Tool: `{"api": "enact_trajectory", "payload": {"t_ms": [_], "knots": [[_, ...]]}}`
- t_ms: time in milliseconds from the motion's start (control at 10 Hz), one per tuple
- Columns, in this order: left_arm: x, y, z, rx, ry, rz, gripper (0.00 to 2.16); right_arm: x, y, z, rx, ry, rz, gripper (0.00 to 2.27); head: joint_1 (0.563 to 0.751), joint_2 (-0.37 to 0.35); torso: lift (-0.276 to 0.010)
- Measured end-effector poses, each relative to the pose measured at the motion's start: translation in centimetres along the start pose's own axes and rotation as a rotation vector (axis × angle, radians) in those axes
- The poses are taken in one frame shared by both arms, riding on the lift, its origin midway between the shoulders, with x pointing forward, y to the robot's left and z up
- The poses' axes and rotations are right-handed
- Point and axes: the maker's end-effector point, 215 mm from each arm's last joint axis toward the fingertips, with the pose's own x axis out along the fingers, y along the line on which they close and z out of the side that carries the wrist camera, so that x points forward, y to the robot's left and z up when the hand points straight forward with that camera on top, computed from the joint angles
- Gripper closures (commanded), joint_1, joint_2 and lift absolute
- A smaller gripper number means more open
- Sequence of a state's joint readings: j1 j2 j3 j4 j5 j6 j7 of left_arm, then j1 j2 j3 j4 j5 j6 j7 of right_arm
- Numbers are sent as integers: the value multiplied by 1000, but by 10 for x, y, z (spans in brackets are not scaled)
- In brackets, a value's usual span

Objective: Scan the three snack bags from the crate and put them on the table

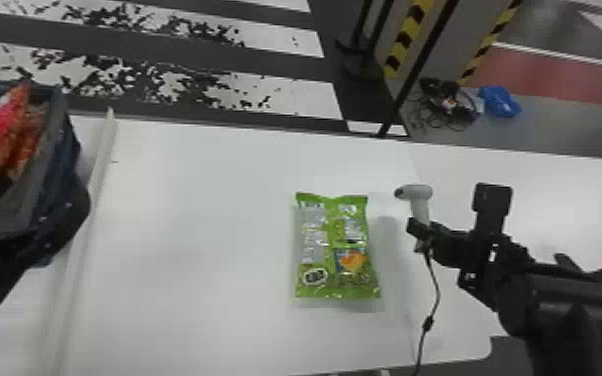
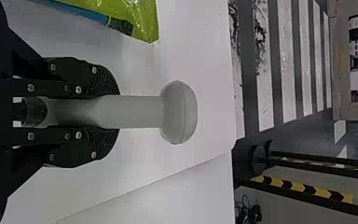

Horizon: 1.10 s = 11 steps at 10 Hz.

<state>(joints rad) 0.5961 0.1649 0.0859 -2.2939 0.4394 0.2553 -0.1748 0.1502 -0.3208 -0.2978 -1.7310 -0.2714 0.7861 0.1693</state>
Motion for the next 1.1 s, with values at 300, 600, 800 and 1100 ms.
{"api": "enact_trajectory", "payload": {"t_ms": [300,600,800,1100], "knots": [[2,1,-4,-3,5,-1,36,8,-15,-25,-5,32,-12,2209,695,-300,-94],[2,0,-4,-5,5,-3,36,11,-29,-29,-21,30,-35,70,695,-320,-94],[3,-1,-5,-7,4,-3,36,10,-32,-20,-30,4,-40,90,695,-325,-94],[3,-3,-4,-8,4,-6,36,-3,-30,-2,-36,-53,-25,113,695,-328,-94]]}}
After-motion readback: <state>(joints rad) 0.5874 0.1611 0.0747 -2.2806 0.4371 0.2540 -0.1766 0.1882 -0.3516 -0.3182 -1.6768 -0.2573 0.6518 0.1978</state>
